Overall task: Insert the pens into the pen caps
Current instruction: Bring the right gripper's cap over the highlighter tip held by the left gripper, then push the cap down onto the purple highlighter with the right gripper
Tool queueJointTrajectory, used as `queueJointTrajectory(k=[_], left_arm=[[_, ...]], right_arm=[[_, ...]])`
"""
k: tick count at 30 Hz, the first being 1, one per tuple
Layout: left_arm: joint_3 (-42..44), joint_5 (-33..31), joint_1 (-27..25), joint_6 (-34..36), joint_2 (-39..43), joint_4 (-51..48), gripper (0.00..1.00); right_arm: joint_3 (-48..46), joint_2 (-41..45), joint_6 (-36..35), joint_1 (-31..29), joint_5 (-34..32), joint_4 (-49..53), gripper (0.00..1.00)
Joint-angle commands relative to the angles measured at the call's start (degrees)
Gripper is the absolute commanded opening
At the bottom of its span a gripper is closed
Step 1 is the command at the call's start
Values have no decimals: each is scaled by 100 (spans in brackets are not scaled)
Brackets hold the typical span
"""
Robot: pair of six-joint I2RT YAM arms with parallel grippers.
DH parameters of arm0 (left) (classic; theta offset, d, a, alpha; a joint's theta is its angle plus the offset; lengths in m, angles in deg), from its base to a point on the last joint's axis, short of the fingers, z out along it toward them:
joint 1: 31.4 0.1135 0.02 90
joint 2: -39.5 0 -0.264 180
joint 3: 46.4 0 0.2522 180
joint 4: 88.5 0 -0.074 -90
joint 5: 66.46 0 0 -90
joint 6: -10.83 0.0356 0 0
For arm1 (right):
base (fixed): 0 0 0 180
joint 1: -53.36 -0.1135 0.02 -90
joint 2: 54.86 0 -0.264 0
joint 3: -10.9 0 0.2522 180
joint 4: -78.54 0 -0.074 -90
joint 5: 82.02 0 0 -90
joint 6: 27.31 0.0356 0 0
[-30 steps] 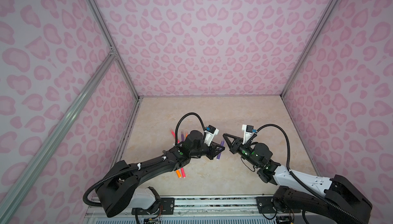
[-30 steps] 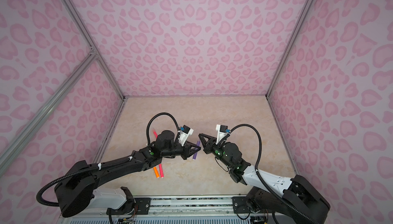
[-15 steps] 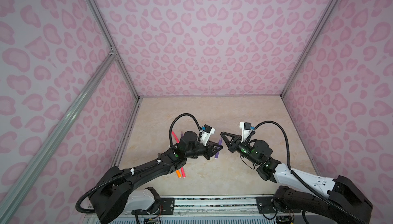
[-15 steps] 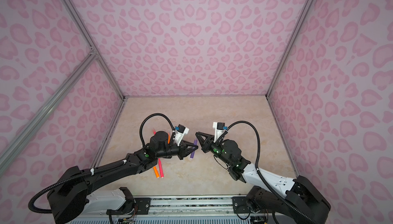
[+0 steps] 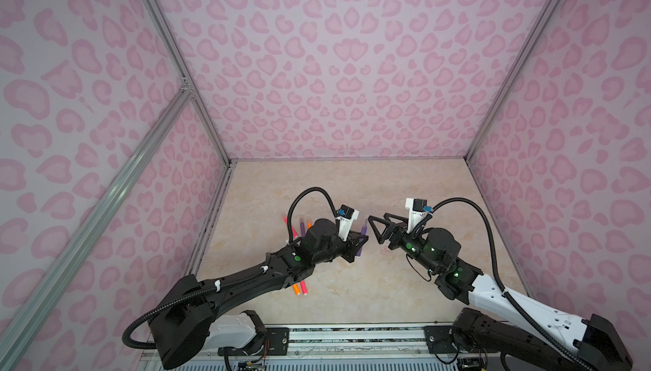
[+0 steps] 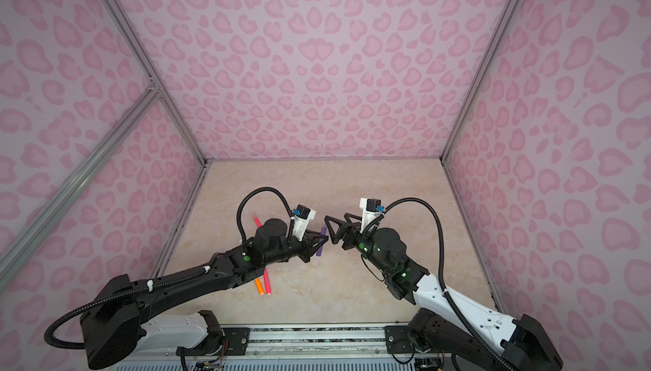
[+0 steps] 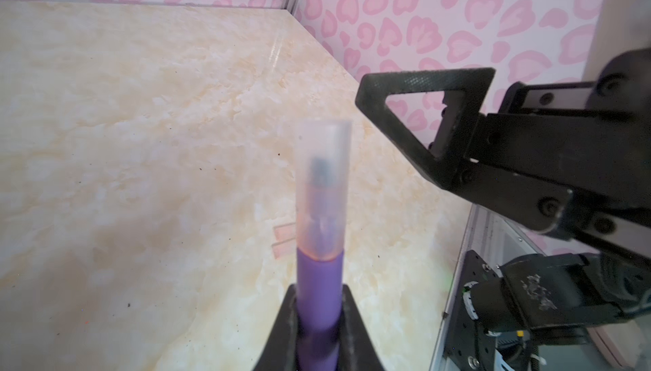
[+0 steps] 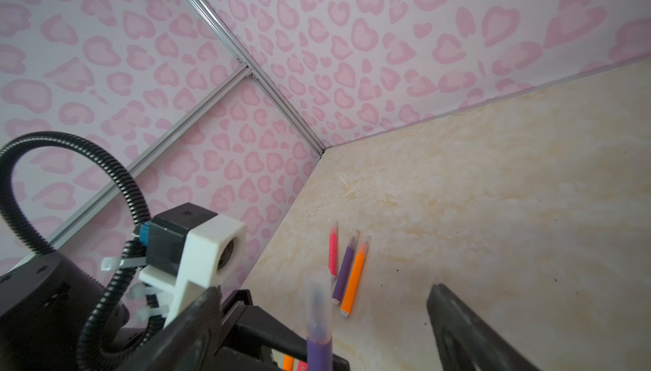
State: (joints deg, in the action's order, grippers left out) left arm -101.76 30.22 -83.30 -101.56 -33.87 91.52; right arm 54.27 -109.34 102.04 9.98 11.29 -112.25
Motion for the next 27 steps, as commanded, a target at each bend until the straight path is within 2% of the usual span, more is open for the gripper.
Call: queueJointTrajectory(k=[1, 4, 7, 11, 19, 25, 27], left_arm=[[-139, -998, -167, 278, 32, -253, 3], [-172, -1437, -320, 416, 68, -495, 3], [-265, -1898, -528, 553, 38, -639, 3], [-357, -2044, -651, 621, -74, -712, 3], [-396, -2125, -705, 673, -121, -728, 3], [-423, -2132, -716, 703, -193, -728, 3], [-444, -2118, -716, 709, -222, -744, 3]], right_arm=[[218, -174, -47, 5, -36, 406, 86], [346, -411, -68, 5, 99, 434, 71], [437, -608, -93, 5, 236, 454, 60], [593, -782, -95, 4, 454, 565, 46], [652, -968, -25, 7, 654, 500, 36], [714, -1003, -20, 2, 786, 544, 35], [698, -1020, 41, 1, 765, 510, 31]])
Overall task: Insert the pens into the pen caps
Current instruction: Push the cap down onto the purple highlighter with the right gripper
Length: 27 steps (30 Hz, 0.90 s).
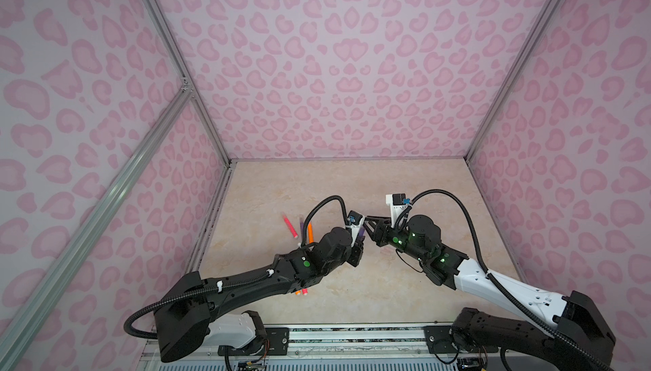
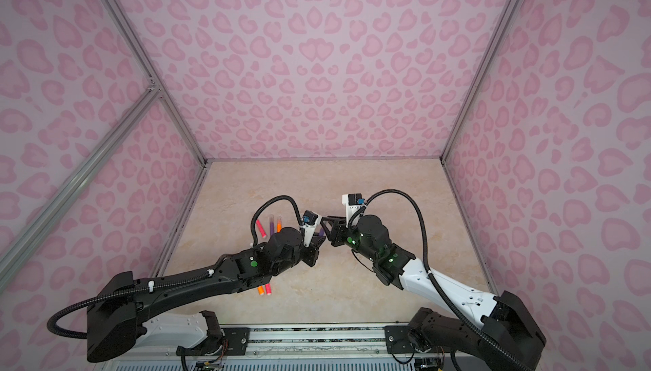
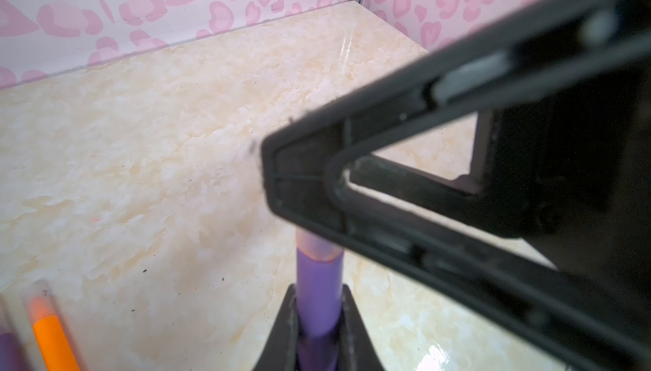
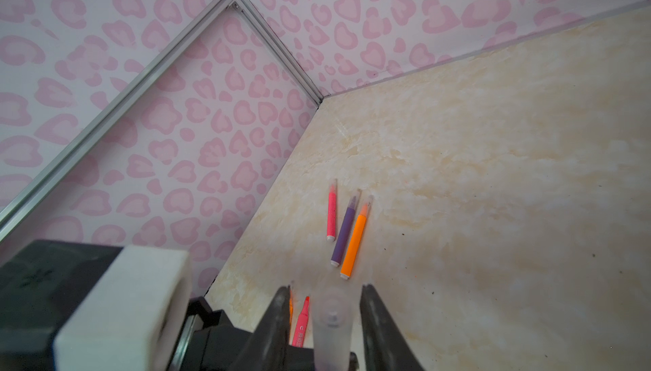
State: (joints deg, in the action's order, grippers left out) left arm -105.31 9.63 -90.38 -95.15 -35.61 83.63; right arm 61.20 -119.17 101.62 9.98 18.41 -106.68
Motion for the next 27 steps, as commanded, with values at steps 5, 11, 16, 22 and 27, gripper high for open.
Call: queueJointTrajectory(k=[5, 11, 16, 22, 27], left_arm=[[-121, -26, -8, 84, -91, 24, 3], [-94, -52, -8, 84, -68, 58, 3], [78, -17, 0, 57, 170, 217, 3], [463, 497, 194, 78, 625, 711, 3], [368, -454, 195, 253, 621, 334, 3]], right_arm=[[65, -107, 133, -4, 231, -56, 17], [93, -160, 104, -2, 253, -11, 4], [69, -301, 175, -17, 439, -188, 0], [-47, -552, 395, -56, 773, -683, 0], [365, -656, 240, -722, -464, 378, 0]])
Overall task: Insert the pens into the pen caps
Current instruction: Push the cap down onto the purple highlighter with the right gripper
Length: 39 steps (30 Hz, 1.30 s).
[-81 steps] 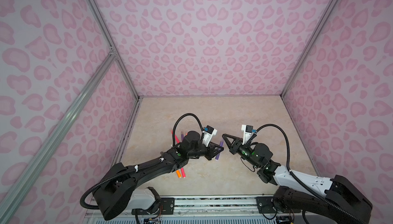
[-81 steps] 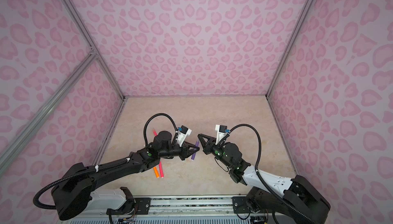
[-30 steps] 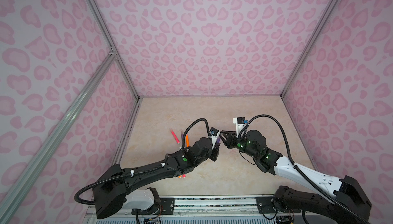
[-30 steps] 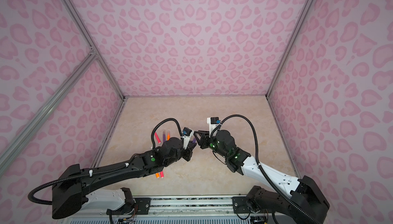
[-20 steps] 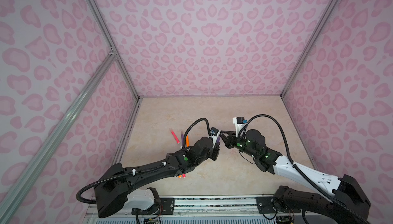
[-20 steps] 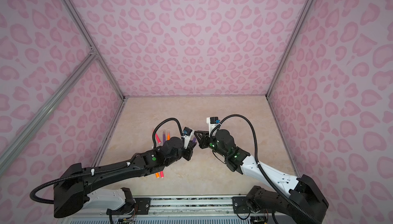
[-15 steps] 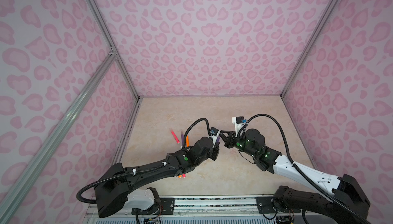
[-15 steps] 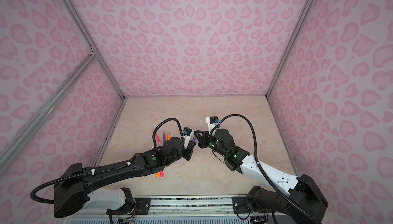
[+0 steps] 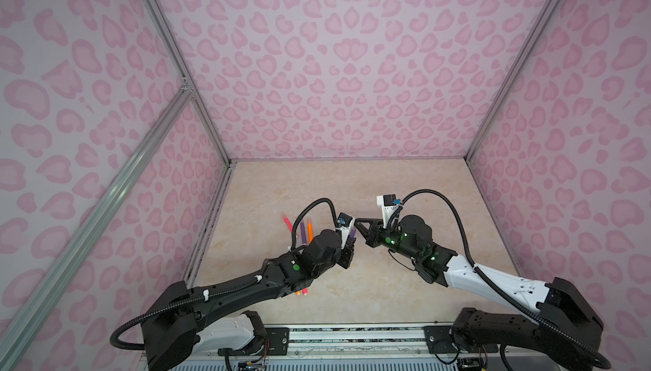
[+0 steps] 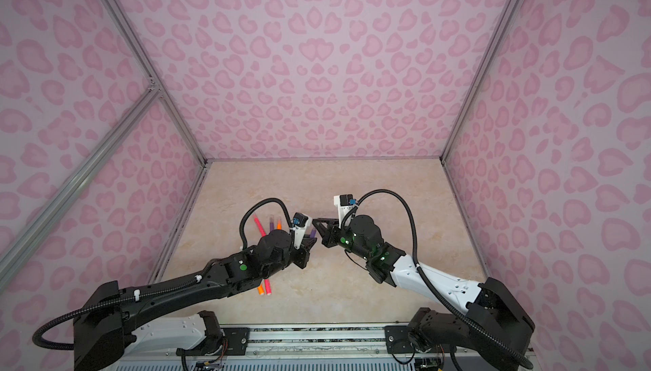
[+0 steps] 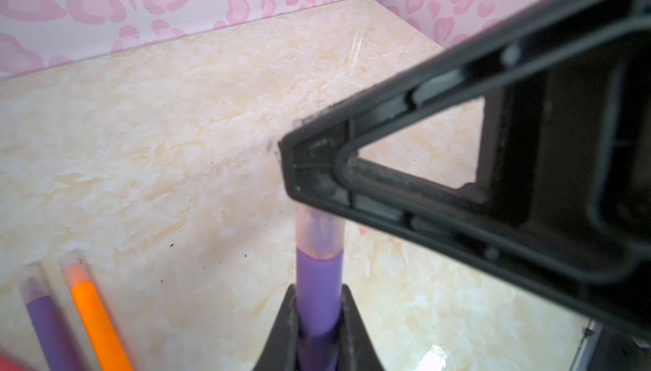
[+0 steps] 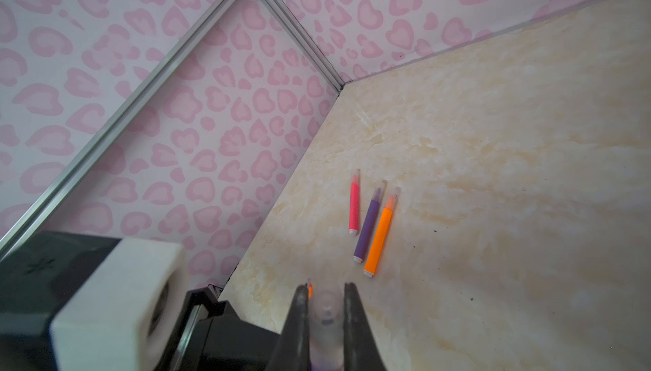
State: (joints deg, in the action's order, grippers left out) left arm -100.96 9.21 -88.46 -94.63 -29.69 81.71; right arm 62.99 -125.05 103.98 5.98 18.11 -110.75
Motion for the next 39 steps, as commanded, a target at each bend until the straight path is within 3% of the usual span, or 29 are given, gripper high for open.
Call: queueJointTrajectory(k=[1, 5, 10, 15, 25, 35, 39], left_arm=[[-64, -533, 2, 210, 24, 509, 4], [-141, -875, 2, 175, -16, 364, 3], [-113, -1093, 2, 151, 37, 339, 3], [-112, -1083, 8, 84, 87, 308, 4], [453, 1904, 1124, -565, 651, 1196, 4], [853, 3323, 1643, -838, 1038, 1974, 4], [871, 3634, 1656, -836, 976, 2131, 4]], right_arm=[[357, -97, -76, -505, -879, 1221, 0], [465, -126, -90, -859, -1885, 1765, 0], [514, -172, 0, -992, -2190, 1944, 0], [566, -325, 81, -999, -2047, 1947, 0], [-325, -292, 91, -749, 36, -724, 0], [-616, -429, 355, -500, 1419, -2233, 0], [-649, -329, 190, -476, 1689, -2107, 0]])
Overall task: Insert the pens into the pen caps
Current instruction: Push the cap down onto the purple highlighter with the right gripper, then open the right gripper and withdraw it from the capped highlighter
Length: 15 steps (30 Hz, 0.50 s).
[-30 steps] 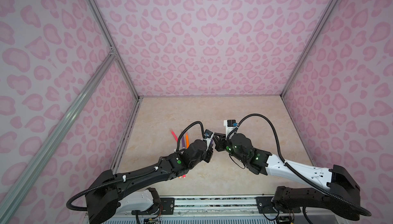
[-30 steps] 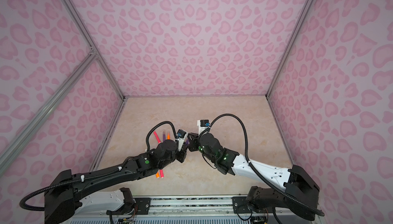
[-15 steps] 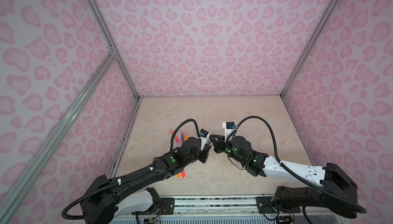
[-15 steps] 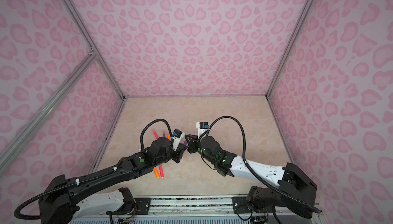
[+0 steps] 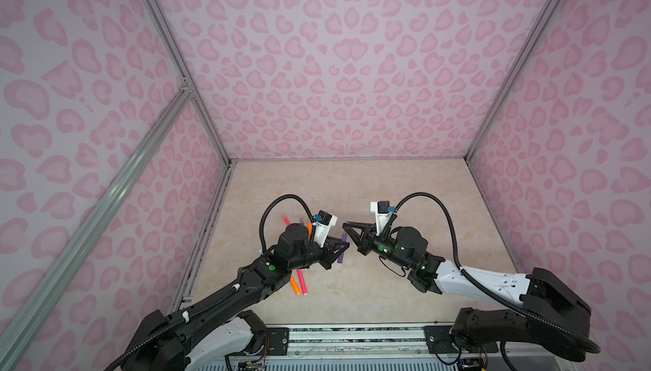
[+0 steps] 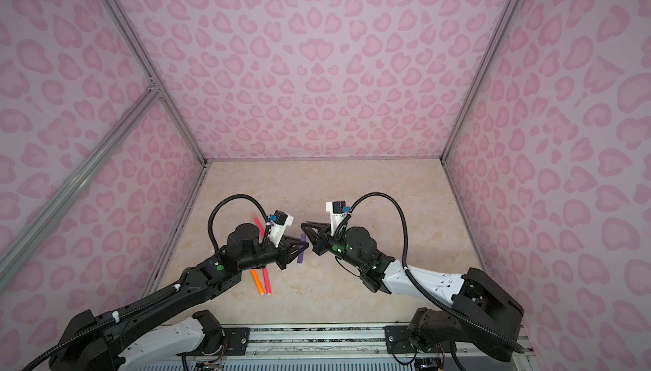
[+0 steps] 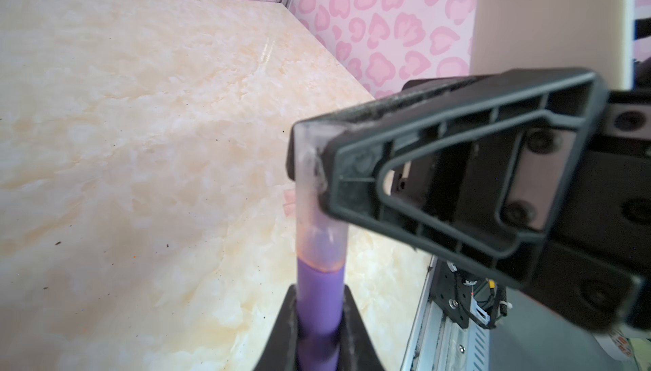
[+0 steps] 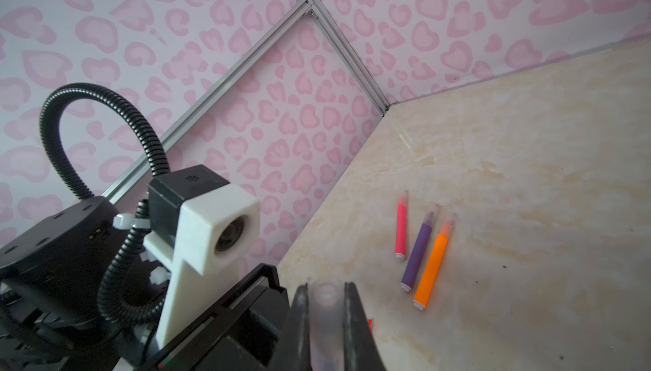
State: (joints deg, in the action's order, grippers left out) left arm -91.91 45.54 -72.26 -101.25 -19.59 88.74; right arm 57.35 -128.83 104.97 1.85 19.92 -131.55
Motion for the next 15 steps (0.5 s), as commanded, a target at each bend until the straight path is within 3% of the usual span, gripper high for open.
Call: queueJointTrajectory(k=[1, 4, 7, 11, 15], left_arm=[[-55, 73, 35, -167, -69, 1437, 4], [-118, 129, 36, -125, -183, 1383, 4], [-240, -129, 26, 0, -282, 1107, 4], [-383, -1029, -171, 272, -297, 652, 4], [-599, -2067, -694, 700, -287, 216, 4]], right_arm=[[-153, 138, 44, -68, 1455, 126, 0], [-215, 464, -217, -153, 1097, 933, 0], [-20, 833, -528, -406, 177, 2179, 0], [459, 1004, -827, -912, -1155, 3442, 0], [869, 829, -577, -1302, -2038, 4179, 0]])
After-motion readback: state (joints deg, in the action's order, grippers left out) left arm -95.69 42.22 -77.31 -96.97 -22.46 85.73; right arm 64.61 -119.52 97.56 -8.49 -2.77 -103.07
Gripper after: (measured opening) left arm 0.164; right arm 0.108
